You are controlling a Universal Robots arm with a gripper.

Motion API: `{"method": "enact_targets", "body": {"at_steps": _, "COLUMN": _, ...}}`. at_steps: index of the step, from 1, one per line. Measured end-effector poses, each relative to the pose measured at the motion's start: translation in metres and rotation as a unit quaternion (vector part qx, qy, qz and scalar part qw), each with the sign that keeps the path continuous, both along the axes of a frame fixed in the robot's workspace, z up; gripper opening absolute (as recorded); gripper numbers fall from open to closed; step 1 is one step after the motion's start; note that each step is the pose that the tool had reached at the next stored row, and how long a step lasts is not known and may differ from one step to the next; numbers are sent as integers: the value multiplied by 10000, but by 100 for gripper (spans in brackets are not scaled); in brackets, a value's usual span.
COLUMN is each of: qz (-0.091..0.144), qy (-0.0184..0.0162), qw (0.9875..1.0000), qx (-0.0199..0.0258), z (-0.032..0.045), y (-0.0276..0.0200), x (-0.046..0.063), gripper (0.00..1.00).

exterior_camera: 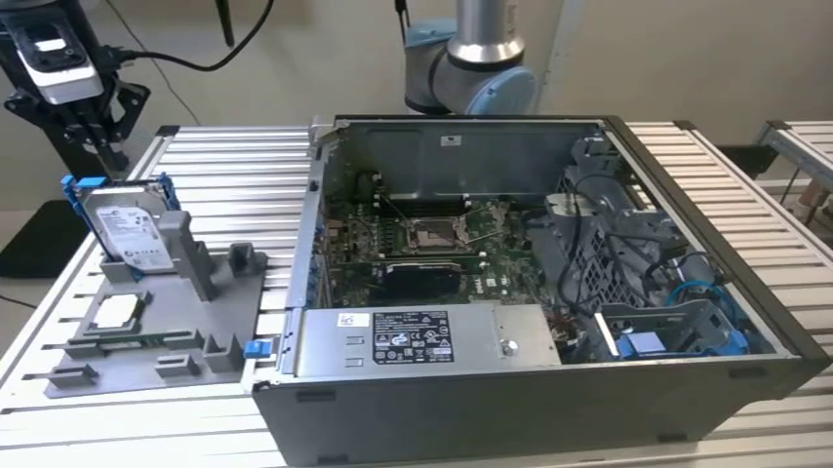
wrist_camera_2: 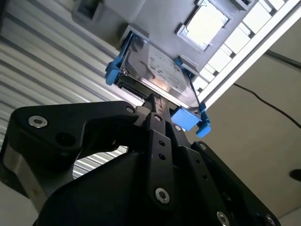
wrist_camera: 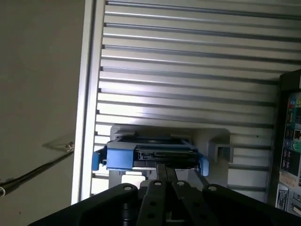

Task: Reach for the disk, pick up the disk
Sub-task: 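Reach for the disk, then pick up the disk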

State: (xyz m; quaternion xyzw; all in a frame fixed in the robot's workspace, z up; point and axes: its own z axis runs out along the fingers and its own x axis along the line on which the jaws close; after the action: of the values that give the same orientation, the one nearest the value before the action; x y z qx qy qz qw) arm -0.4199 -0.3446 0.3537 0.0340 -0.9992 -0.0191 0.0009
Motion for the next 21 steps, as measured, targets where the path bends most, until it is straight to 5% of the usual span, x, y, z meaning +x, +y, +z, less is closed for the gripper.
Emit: {"method": "enact_targets", "body": {"at_steps": 21, "qz": 254, "qy": 0, "qw": 9997, "qx": 0, "z": 0, "y": 39, "x": -411, "gripper": 0}}
